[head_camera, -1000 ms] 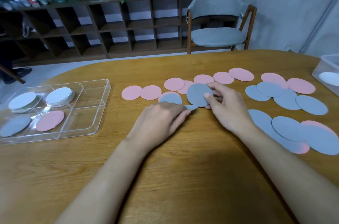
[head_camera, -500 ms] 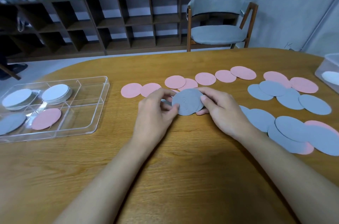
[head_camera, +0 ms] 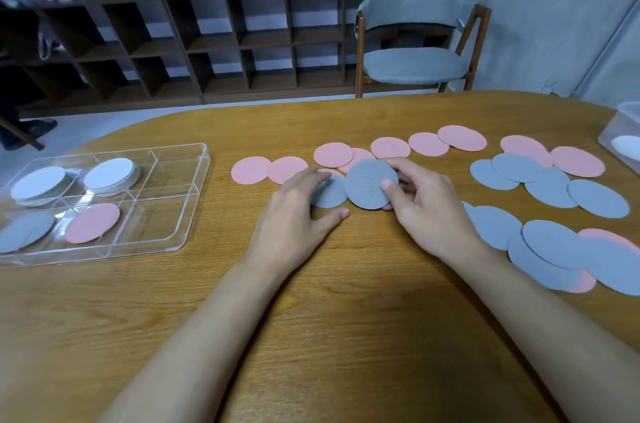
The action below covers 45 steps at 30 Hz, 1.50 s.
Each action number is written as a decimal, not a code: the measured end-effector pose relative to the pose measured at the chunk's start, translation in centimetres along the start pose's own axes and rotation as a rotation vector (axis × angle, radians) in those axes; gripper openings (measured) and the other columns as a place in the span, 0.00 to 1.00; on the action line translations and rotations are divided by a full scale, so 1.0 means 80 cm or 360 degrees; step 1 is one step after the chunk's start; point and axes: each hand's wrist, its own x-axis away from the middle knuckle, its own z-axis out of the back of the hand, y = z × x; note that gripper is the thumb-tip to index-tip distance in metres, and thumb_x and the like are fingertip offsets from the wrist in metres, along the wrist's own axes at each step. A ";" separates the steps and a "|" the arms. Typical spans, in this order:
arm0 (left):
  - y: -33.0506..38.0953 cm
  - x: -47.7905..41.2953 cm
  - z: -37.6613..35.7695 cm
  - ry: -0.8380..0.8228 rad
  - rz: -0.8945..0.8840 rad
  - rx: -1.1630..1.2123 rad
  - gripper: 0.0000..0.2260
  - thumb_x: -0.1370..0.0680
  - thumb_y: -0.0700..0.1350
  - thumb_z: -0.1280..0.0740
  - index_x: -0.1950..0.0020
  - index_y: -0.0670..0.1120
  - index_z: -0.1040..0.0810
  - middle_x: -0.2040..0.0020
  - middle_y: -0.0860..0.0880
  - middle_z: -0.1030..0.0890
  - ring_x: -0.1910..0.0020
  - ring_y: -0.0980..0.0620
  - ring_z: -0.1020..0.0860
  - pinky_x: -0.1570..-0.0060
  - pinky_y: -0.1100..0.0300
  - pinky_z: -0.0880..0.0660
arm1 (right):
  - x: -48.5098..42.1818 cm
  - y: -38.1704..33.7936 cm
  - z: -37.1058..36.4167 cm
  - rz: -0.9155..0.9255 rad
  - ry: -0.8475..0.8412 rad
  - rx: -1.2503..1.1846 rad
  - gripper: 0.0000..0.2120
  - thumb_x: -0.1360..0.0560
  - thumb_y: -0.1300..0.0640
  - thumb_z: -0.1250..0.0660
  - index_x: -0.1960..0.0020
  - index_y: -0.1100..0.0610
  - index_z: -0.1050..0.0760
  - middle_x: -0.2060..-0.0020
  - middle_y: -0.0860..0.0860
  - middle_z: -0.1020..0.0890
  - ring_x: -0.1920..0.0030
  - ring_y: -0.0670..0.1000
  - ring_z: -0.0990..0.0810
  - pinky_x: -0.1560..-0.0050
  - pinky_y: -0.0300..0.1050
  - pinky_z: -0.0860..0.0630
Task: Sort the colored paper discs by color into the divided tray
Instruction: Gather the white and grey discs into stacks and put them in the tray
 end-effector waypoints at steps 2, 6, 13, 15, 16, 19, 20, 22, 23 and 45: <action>-0.001 0.000 -0.002 -0.0046 0.0055 -0.0030 0.26 0.25 0.59 0.25 0.30 0.53 0.22 0.30 0.55 0.21 0.30 0.54 0.24 0.34 0.56 0.27 | -0.001 0.001 0.001 -0.0032 0.0031 0.0002 0.14 0.17 0.58 0.36 0.33 0.49 0.22 0.49 0.47 0.16 0.54 0.50 0.16 0.47 0.58 0.19; -0.001 0.000 0.001 -0.0061 -0.0017 -0.0218 0.17 0.22 0.59 0.29 0.37 0.54 0.19 0.43 0.57 0.16 0.44 0.52 0.20 0.49 0.52 0.22 | -0.002 0.002 0.001 -0.0084 0.0041 -0.0001 0.14 0.17 0.58 0.36 0.33 0.48 0.22 0.49 0.47 0.16 0.53 0.50 0.17 0.46 0.57 0.19; 0.009 0.005 0.013 -0.0099 -0.0323 -0.0358 0.14 0.15 0.59 0.44 0.44 0.57 0.20 0.52 0.57 0.17 0.52 0.50 0.20 0.58 0.50 0.22 | -0.005 0.002 0.005 -0.0150 0.0100 -0.0011 0.14 0.16 0.57 0.37 0.32 0.47 0.24 0.45 0.46 0.17 0.56 0.46 0.15 0.45 0.52 0.19; 0.011 0.006 0.014 -0.0047 -0.0387 -0.0344 0.15 0.15 0.58 0.47 0.45 0.56 0.21 0.54 0.55 0.17 0.54 0.48 0.20 0.61 0.50 0.22 | -0.006 0.002 0.005 -0.0166 0.0091 0.0000 0.14 0.16 0.56 0.37 0.32 0.46 0.24 0.43 0.46 0.18 0.57 0.45 0.14 0.45 0.50 0.18; 0.011 0.007 0.014 -0.0017 -0.0410 -0.0314 0.16 0.15 0.57 0.47 0.45 0.55 0.21 0.55 0.55 0.17 0.55 0.48 0.20 0.61 0.51 0.23 | -0.006 0.003 0.005 -0.0169 0.0089 0.0000 0.15 0.16 0.56 0.37 0.31 0.46 0.24 0.42 0.47 0.18 0.57 0.44 0.14 0.45 0.49 0.18; 0.012 0.004 0.014 0.0046 -0.0403 -0.0140 0.15 0.14 0.55 0.46 0.44 0.51 0.21 0.53 0.56 0.16 0.56 0.51 0.19 0.60 0.55 0.25 | -0.006 0.002 0.005 -0.0166 0.0085 -0.0002 0.15 0.16 0.56 0.38 0.31 0.46 0.25 0.40 0.47 0.18 0.58 0.42 0.14 0.45 0.48 0.18; 0.011 0.003 0.014 0.0088 -0.0391 -0.0104 0.14 0.14 0.53 0.44 0.43 0.50 0.21 0.54 0.54 0.16 0.57 0.51 0.19 0.60 0.54 0.24 | -0.006 0.002 0.005 -0.0165 0.0083 -0.0014 0.15 0.16 0.56 0.38 0.31 0.46 0.24 0.41 0.47 0.18 0.58 0.42 0.14 0.45 0.48 0.18; 0.011 0.003 0.013 0.0198 -0.0388 -0.0044 0.08 0.14 0.47 0.39 0.43 0.48 0.21 0.56 0.51 0.17 0.61 0.52 0.22 0.60 0.52 0.25 | -0.005 0.001 0.004 -0.0162 0.0076 -0.0051 0.14 0.16 0.57 0.38 0.32 0.47 0.24 0.42 0.47 0.17 0.58 0.42 0.14 0.45 0.48 0.18; 0.013 0.004 0.012 0.0231 -0.0377 0.0022 0.05 0.15 0.44 0.36 0.44 0.47 0.21 0.57 0.52 0.17 0.62 0.54 0.23 0.60 0.53 0.24 | -0.005 0.001 0.004 -0.0158 0.0068 -0.0068 0.14 0.16 0.58 0.38 0.32 0.47 0.23 0.43 0.47 0.17 0.58 0.42 0.14 0.45 0.48 0.18; 0.016 0.003 -0.005 0.0369 -0.0224 0.0165 0.10 0.24 0.43 0.23 0.44 0.46 0.12 0.59 0.51 0.18 0.63 0.57 0.21 0.56 0.73 0.29 | 0.010 -0.015 -0.001 0.0231 -0.0287 0.0276 0.18 0.15 0.54 0.39 0.26 0.49 0.28 0.43 0.43 0.19 0.45 0.45 0.24 0.46 0.40 0.31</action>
